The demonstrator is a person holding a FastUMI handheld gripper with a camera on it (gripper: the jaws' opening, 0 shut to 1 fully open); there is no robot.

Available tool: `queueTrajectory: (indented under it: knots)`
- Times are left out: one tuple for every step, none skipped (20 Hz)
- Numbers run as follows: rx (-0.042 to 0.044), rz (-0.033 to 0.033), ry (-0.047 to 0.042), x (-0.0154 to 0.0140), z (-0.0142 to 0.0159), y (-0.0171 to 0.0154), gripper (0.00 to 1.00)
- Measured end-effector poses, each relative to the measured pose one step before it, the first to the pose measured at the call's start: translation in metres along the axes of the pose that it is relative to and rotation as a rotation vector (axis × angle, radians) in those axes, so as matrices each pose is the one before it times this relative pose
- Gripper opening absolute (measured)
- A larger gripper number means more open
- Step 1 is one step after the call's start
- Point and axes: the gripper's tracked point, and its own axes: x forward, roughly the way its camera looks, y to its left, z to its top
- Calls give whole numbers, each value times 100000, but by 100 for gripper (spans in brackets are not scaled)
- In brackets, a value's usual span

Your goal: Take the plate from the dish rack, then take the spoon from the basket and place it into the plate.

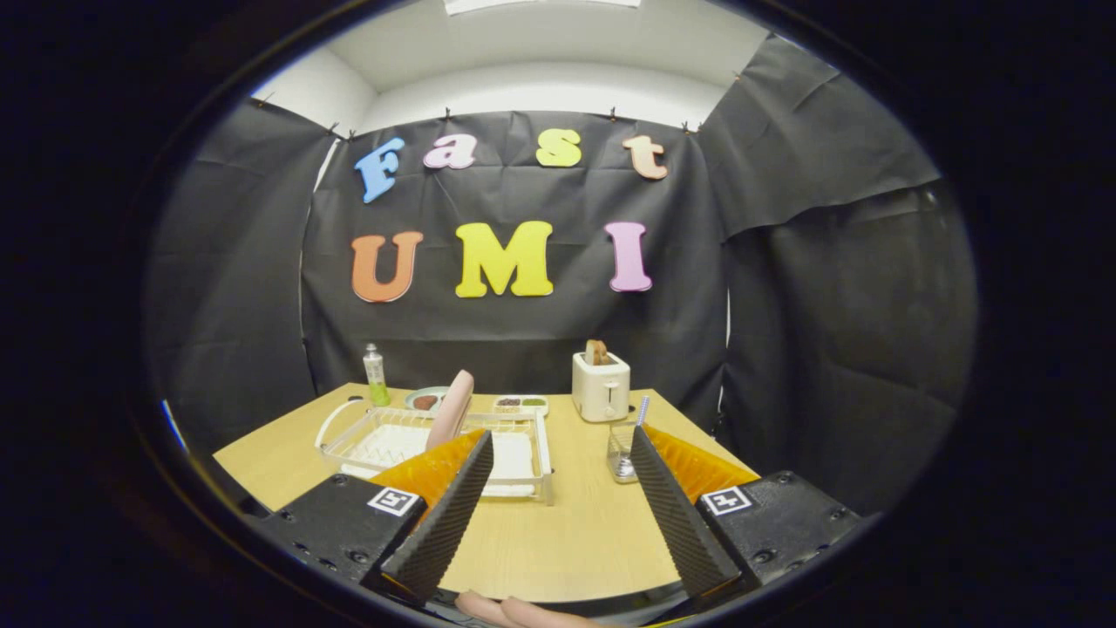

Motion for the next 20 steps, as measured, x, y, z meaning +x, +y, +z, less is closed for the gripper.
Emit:
queueTrajectory:
  knots:
    - [-203, -358, 171, 208, -179, -32, 100]
    - [-303, -374, 233, 86, -54, -152, 100]
    - [-92, -360, 100, 89, -130, -136, 100]
    - [-94, -280, 230, 172, 21, -147, 100]
    - [31, -559, 288, 284, -1, -241, 100]
    - [-188, -333, 159, 245, 173, -105, 100]
    - [-381, -119, 400, 483, 267, -2, 100]
    - [-630, 718, 115, 342, 476, 114, 100]
    - [29, 1216, -236, 437, 596, 289, 100]
    - [351, 927, 760, 664, 550, 159, 100]
    - [269, 1275, 1419, 924, 272, 250, 100]
    - [105, 1666, 2007, 972, 517, 468, 100]
    - [-632, 1789, 2204, 1026, 499, 542, 100]
    - [-439, 802, 2100, 1095, 848, 400, 100]
    - [-745, 549, 1588, 1305, 861, 179, 100]
    - [-950, 589, 1942, 1245, 913, 551, 100]
    - [-1430, 1301, 2063, 1421, 651, 640, 100]
    - [-1504, 1493, 1810, 1359, 840, 777, 100]
    - [-1057, 922, 2347, 1520, 631, 484, 100]
    - [-377, 564, 2190, 1495, 724, 475, 100]
